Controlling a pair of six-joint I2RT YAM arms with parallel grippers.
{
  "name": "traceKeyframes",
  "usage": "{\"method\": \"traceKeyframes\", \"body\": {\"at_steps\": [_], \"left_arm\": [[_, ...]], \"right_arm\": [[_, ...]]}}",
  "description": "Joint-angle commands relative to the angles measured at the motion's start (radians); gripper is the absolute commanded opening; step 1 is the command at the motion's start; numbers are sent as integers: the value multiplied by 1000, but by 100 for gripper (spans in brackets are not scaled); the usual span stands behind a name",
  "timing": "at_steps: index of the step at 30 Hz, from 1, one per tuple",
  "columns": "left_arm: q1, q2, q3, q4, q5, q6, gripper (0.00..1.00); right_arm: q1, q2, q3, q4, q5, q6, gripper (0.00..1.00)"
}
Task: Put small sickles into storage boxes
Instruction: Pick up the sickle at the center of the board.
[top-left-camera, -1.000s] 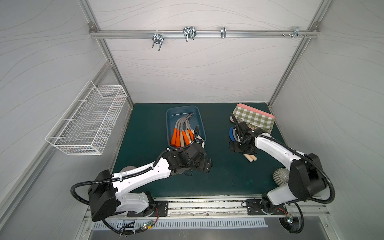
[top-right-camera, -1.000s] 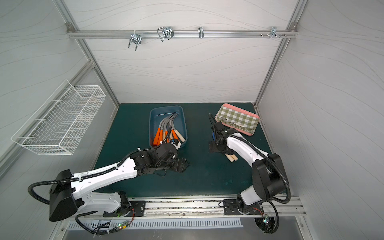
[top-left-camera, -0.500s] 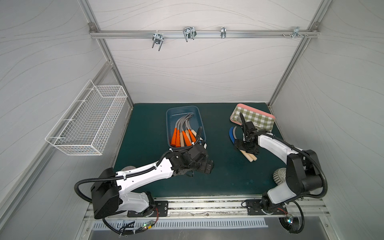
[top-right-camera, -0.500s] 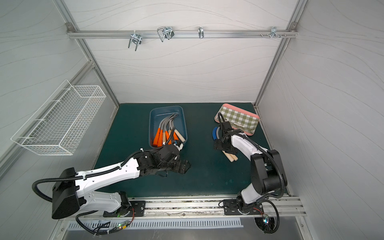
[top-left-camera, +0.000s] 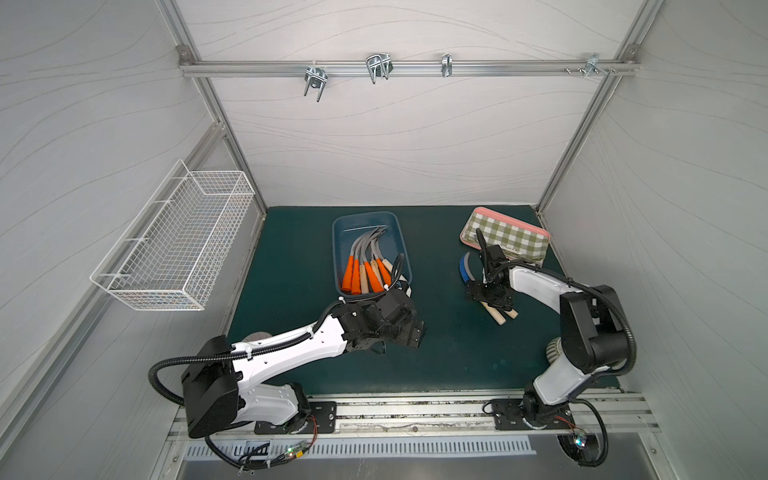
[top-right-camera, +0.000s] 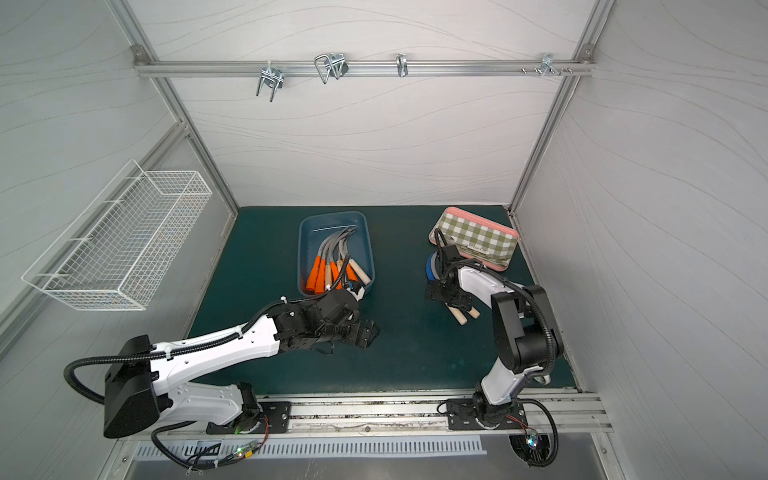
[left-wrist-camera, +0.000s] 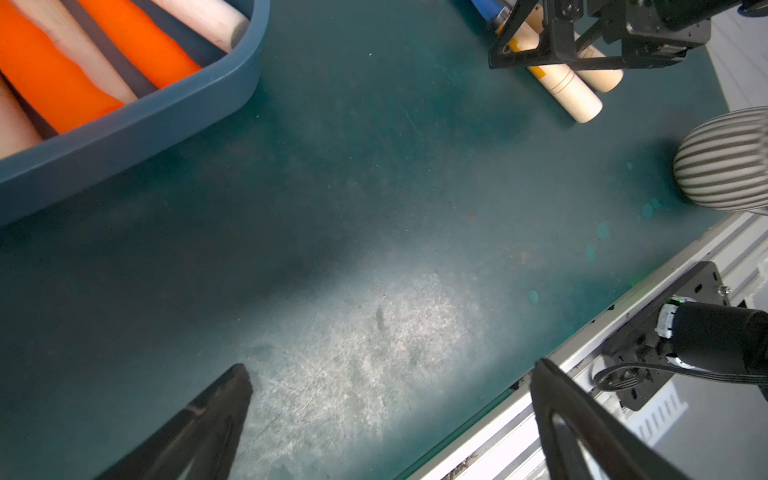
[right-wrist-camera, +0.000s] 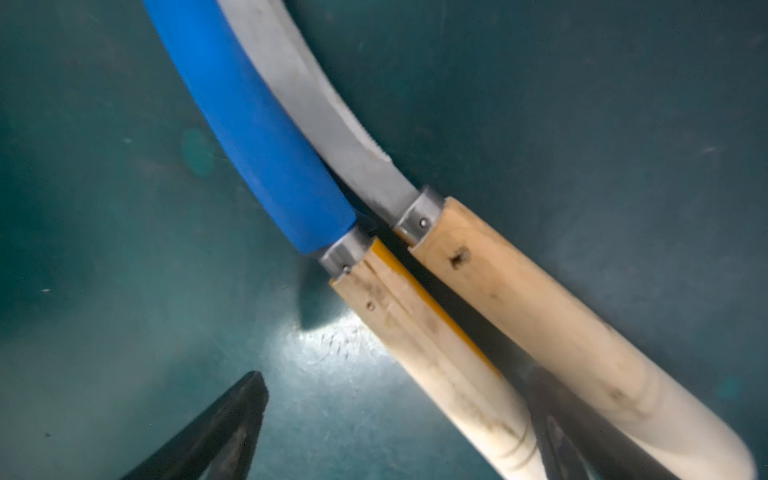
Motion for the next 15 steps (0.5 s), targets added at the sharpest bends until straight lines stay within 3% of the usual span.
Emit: {"method": "traceKeyframes", "body": {"at_steps": [1,9,15], "left_arm": [[-6,-11,26,-16,-33,4,99],[-5,-3,35,-21,-40,16,99],[-4,8,51,-33,-41,28,99]], "right_arm": [[3,24,-1,-4,-42,5,99],[86,93,65,-99,28,-6,95],[122,144,107,-148,77,-1,77]]}}
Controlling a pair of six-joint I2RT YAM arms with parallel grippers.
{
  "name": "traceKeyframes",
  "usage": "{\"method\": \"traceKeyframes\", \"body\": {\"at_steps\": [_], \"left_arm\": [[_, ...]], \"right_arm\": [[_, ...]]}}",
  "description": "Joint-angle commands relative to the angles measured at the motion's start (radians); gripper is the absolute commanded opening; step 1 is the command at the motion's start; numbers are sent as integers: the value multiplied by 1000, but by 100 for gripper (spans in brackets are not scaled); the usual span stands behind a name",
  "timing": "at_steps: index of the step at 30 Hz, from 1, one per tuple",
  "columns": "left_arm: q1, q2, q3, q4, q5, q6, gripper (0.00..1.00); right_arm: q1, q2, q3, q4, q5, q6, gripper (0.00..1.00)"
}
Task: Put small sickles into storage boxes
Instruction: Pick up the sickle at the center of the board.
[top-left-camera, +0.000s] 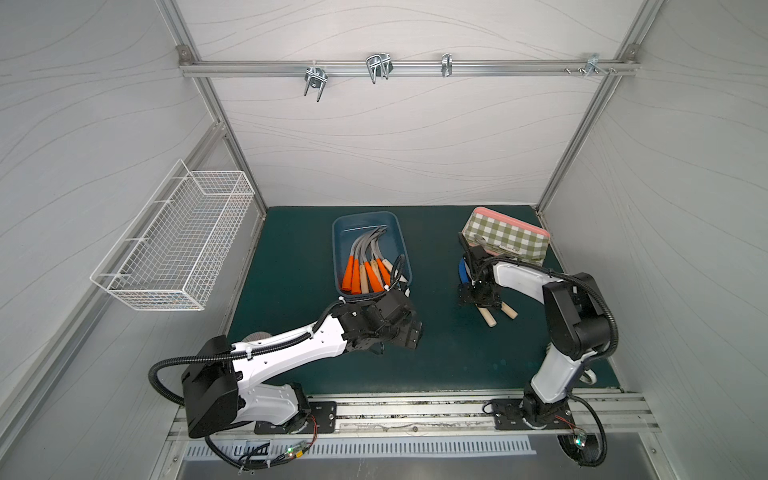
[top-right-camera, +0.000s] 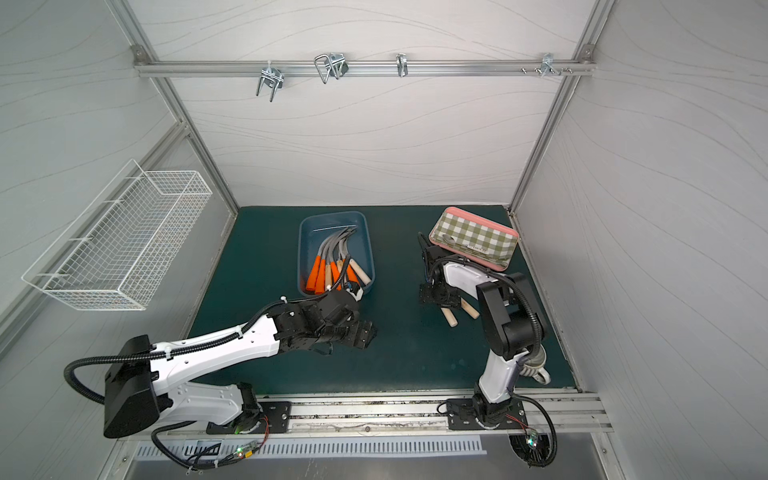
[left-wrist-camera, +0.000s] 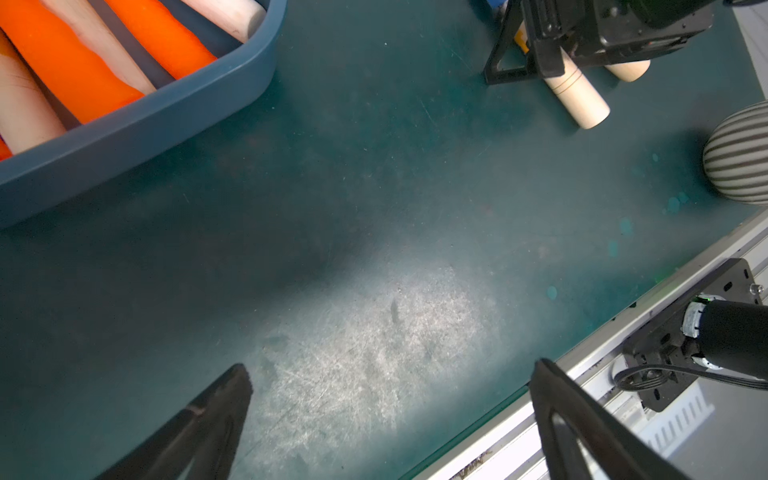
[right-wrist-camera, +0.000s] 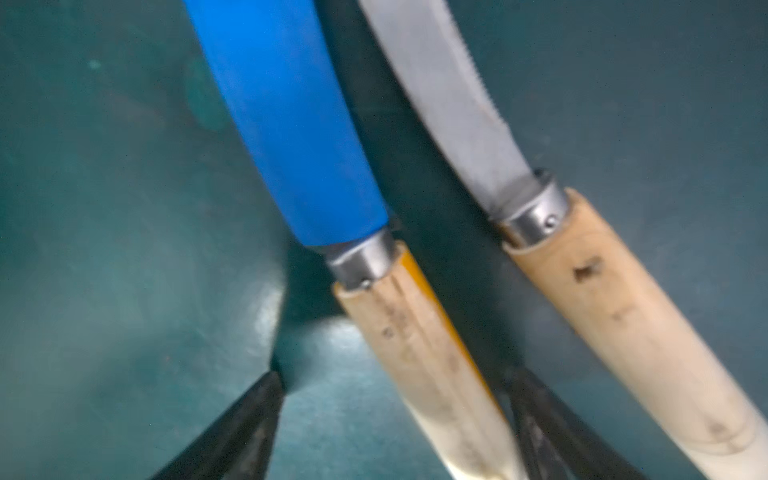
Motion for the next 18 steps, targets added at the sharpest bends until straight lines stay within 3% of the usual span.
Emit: {"method": "traceKeyframes", "body": {"at_steps": [1,9,18], "left_arm": [[-5,8,47,-8,-25,15,99],[-4,-4,43,-24,-42,19,99],[-1,-17,50,-43,-63,30,99]], "right_arm": [[17,40,4,-61,13,5,74],[20,53,16,-56,-10,-16,41],[43,63,39,-65,-32,-32,14]]}}
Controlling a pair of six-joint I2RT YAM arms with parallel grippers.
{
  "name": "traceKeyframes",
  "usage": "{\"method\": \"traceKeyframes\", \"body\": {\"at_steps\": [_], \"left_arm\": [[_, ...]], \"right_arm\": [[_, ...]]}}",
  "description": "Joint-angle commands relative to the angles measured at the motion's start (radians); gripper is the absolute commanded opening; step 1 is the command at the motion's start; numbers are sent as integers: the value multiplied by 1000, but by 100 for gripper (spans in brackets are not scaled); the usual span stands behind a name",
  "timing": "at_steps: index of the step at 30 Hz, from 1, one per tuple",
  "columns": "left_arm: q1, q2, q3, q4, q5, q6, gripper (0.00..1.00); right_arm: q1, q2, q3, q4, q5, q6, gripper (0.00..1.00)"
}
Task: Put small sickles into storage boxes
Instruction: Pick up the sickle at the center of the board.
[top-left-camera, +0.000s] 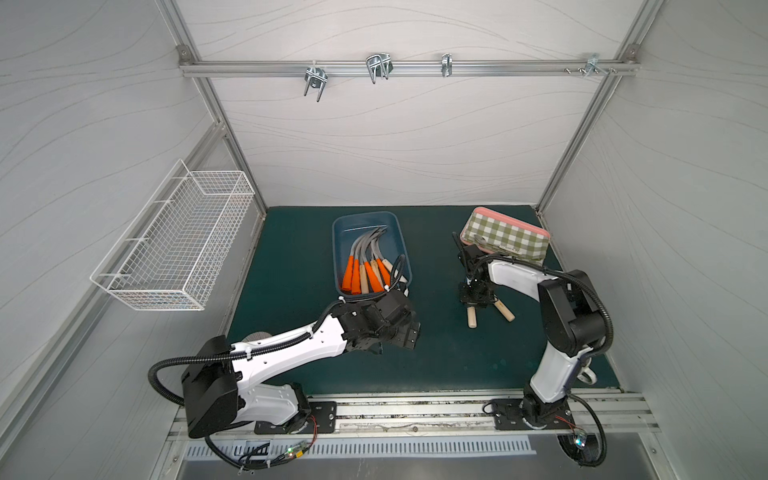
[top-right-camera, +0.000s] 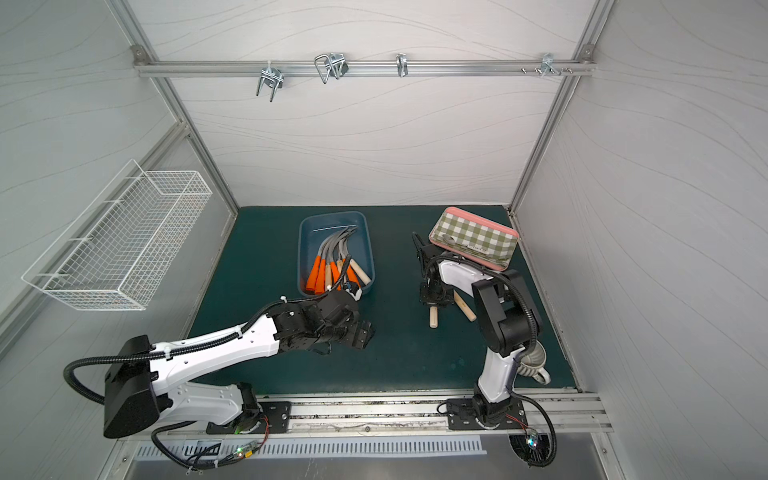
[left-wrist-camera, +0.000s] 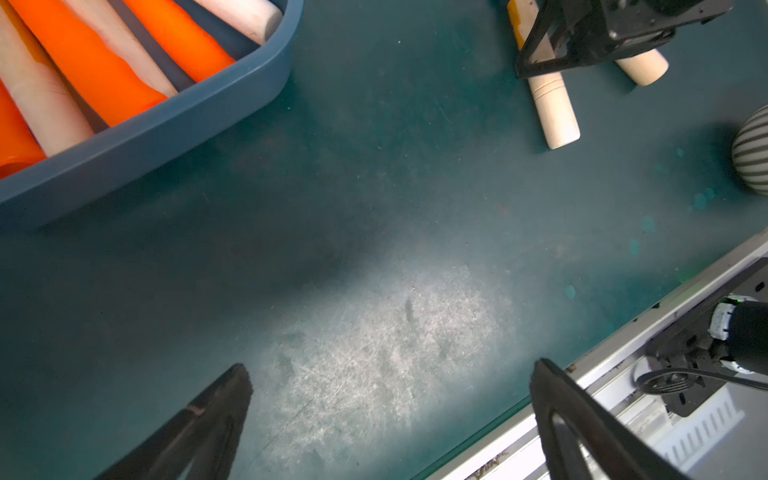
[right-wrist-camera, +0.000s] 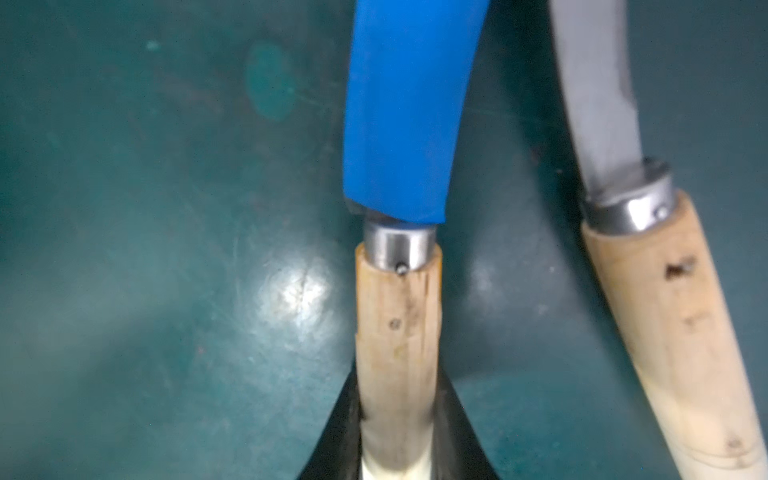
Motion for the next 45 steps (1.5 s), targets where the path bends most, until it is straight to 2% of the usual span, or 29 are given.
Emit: {"method": "traceKeyframes", "body": {"at_steps": [1,30,45], "left_arm": [[0,-18,50,-15,-32,13,99],[166,-141,55,-103,6,84,99],[261,-121,184,-180,14,132,99]], "right_arm": [[25,38,9,-36,-20,-11,14],[144,38,259,-165,-98,-31,13],[177,59,501,-288,-133,-29,14]]}}
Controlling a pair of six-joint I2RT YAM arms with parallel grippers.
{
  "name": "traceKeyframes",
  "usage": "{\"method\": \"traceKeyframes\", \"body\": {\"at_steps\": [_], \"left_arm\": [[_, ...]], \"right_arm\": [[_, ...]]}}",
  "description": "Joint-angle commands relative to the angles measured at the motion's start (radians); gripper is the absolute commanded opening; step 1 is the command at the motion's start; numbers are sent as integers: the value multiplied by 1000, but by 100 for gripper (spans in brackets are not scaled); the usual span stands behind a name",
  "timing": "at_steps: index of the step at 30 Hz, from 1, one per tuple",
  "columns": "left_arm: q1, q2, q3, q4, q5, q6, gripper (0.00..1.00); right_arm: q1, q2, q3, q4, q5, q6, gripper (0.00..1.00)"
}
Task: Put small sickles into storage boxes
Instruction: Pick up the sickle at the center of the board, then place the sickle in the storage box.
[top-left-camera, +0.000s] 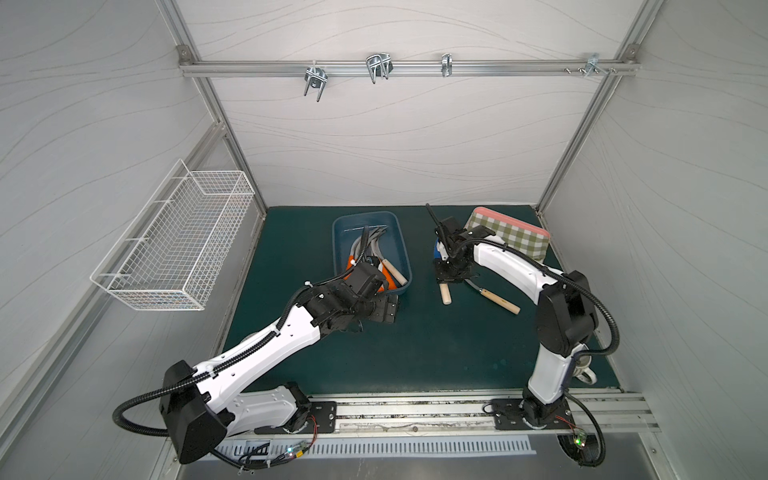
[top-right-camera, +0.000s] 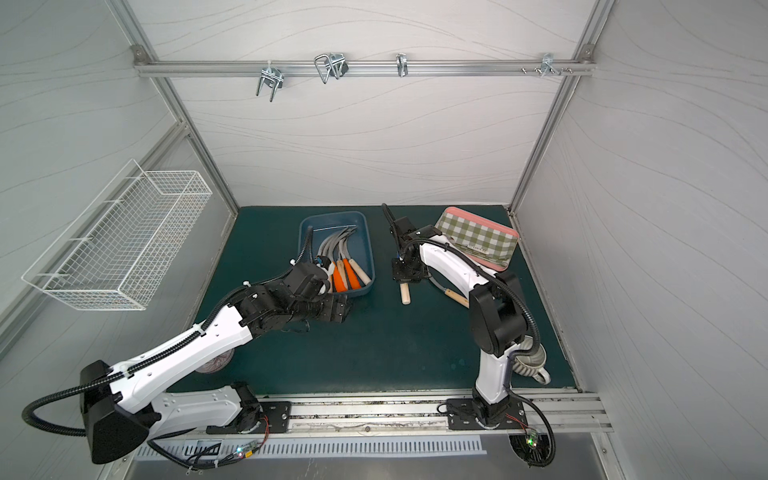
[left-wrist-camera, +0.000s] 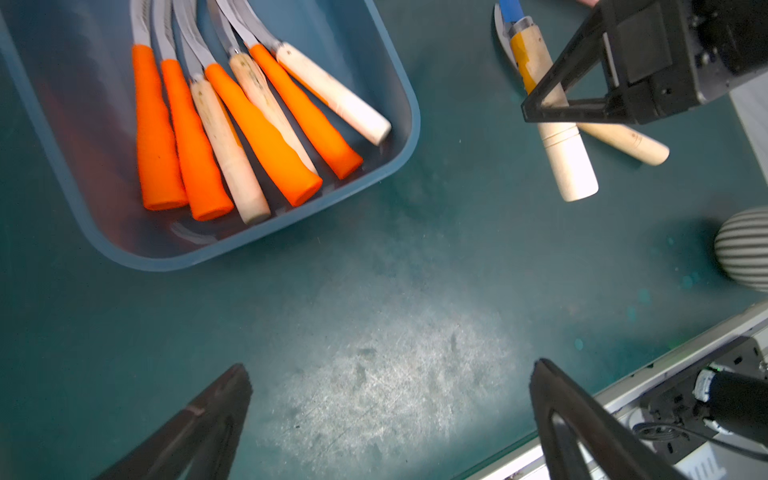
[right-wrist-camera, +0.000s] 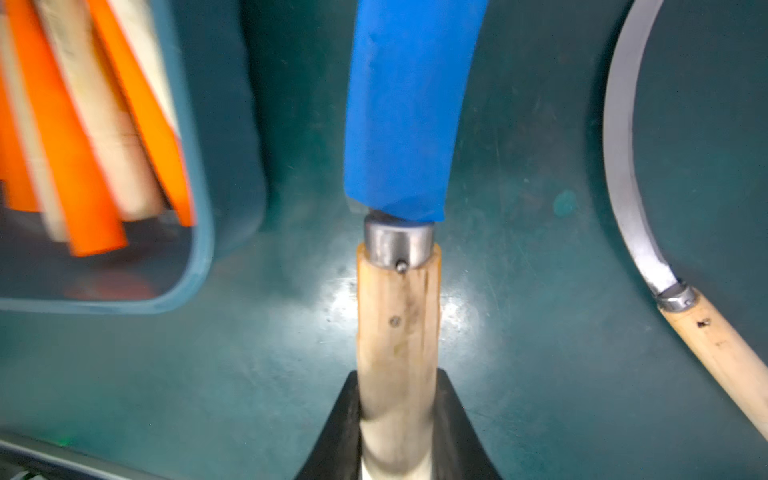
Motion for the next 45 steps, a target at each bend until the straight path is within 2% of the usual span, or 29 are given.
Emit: {"method": "traceKeyframes", "body": {"at_steps": [1,26,45], "left_arm": [[28,5,62,-29,2,28,99],[254,-21,107,-99,83,75,99],[341,-31,58,-95,114,56,99]], "right_arm": [[18,27,68,-71,-20,-3,14],[141,293,533,-133,-101,14,15],[169,515,709,-47,-205,10,19]]}}
